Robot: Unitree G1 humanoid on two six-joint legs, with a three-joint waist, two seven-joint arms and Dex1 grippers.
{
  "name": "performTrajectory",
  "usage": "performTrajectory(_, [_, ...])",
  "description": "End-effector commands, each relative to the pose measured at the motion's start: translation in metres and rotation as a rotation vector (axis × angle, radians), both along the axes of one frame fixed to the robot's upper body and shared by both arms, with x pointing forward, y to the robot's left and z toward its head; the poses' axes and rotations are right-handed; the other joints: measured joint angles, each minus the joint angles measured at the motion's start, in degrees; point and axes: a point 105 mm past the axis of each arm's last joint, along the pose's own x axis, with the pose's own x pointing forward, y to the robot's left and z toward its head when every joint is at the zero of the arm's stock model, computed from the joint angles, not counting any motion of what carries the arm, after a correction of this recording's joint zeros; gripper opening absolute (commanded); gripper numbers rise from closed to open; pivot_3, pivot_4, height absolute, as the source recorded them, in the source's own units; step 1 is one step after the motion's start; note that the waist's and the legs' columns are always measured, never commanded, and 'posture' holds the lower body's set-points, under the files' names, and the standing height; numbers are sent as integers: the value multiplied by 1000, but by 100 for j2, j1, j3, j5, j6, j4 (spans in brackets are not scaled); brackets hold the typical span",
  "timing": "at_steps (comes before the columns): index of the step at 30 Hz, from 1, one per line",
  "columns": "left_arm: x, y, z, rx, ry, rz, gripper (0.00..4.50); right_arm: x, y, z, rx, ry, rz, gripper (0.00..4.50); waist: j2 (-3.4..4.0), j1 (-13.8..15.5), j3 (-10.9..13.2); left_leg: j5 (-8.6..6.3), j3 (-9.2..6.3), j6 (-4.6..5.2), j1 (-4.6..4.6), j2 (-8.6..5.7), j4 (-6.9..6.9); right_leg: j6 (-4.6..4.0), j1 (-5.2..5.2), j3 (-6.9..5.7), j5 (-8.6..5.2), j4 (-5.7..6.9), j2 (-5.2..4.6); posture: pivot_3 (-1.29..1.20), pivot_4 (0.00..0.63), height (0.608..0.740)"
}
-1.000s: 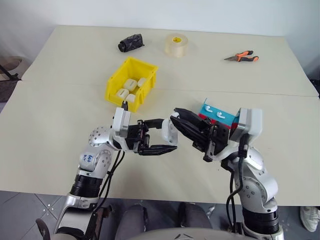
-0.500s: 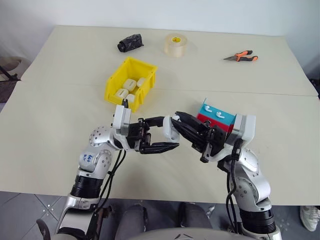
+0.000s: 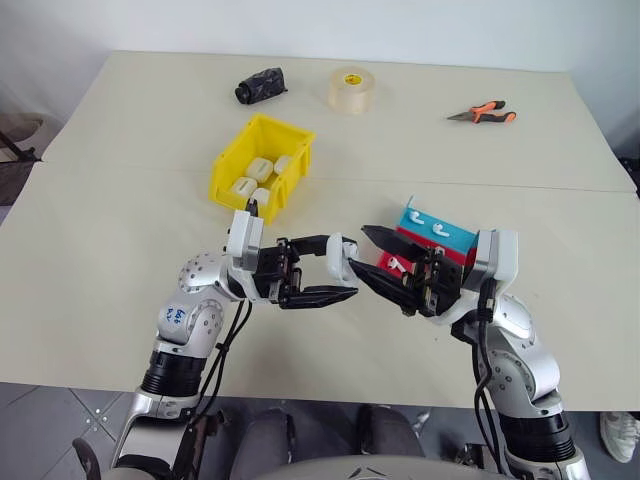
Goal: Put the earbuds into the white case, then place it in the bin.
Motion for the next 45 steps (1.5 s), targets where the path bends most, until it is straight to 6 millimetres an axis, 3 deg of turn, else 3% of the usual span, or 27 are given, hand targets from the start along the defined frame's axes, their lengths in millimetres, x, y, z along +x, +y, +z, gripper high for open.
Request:
performTrajectory(1, [-8, -7, 17, -48, -86, -24, 2944, 0, 3, -4, -40, 15, 16, 3675, 0, -2, 0, 0, 0, 0, 0, 0, 0, 0, 0, 0, 0, 0, 0, 0, 150, 740])
performTrajectory(4, [-7, -3, 9, -13, -76, 6, 2944, 5, -18, 1, -74, 1, -53, 4478, 0, 29, 0, 0, 0, 0, -1, -2, 1, 0, 0, 0, 0, 0, -1, 0, 150, 740])
performTrajectory(9, [-6, 8, -13, 71, -69, 55, 2944, 12, -73, -12, -226, -4, -230, 4478, 0, 67, 0, -1, 4, 1, -3, -3, 1, 0, 1, 2, 0, -5, -2, 0, 150, 740])
performTrajectory(13, [-6, 14, -20, 58, -50, 136, 2944, 12, -143, -45, -397, 5, -450, 4478, -1, 100, 0, -2, 8, 4, -1, -3, -1, 0, 6, 2, 0, -11, -3, 0, 150, 740])
performTrajectory(18, [-7, 12, -24, 51, -78, 165, 2944, 9, -180, -38, -418, -43, -621, 4478, 4, 44, -2, -4, 20, 7, 6, 3, 0, 1, 6, 8, 1, -12, -1, 0, 150, 740])
performTrajectory(21, [-4, 9, -23, 36, -91, 179, 2944, 9, -182, -37, -424, -31, -631, 4478, 5, 51, -2, -4, 25, 7, 12, 5, -2, 1, 6, 12, 1, -10, -1, 0, 150, 740])
performTrajectory(25, [-5, 6, -24, 38, -110, 165, 2944, 17, -162, -33, -476, 49, -539, 4478, 5, 65, -3, -4, 25, 8, 9, 3, 2, 1, 6, 14, 1, -10, -2, 0, 150, 740])
performTrajectory(30, [-6, 0, -25, 37, -130, 142, 2944, 55, -150, -1, -566, 122, -545, 4478, 12, 47, -1, -4, 25, 8, 6, 4, 7, 1, 5, 14, 1, -9, -2, 0, 150, 740])
performTrajectory(35, [-9, -10, -25, 30, -149, 109, 2944, 88, -153, 8, -776, 306, -513, 4478, 11, 77, -1, -4, 15, 8, -4, 3, 6, 1, 4, 5, 1, -12, -2, 0, 150, 740])
performTrajectory(38, [-10, -15, -25, 27, -155, 100, 2944, 112, -159, 7, -904, 402, -558, 4478, 12, 61, -1, -5, 12, 10, -7, -2, 9, 1, 4, 2, 1, -11, -5, 0, 150, 740])
performTrajectory(42, [-10, -18, -24, 19, -157, 102, 2944, 129, -159, 0, -1031, 482, -538, 4478, 12, 48, -1, -5, 16, 9, -9, -1, 4, 1, -3, 2, 1, -11, -5, 0, 150, 740])
performTrajectory(45, [-11, -18, -25, 17, -158, 113, 2944, 147, -159, -6, -1164, 470, -542, 4478, 12, -25, -1, -5, 22, 9, -8, -1, 5, 1, -4, 5, 1, -13, -5, 0, 150, 740])
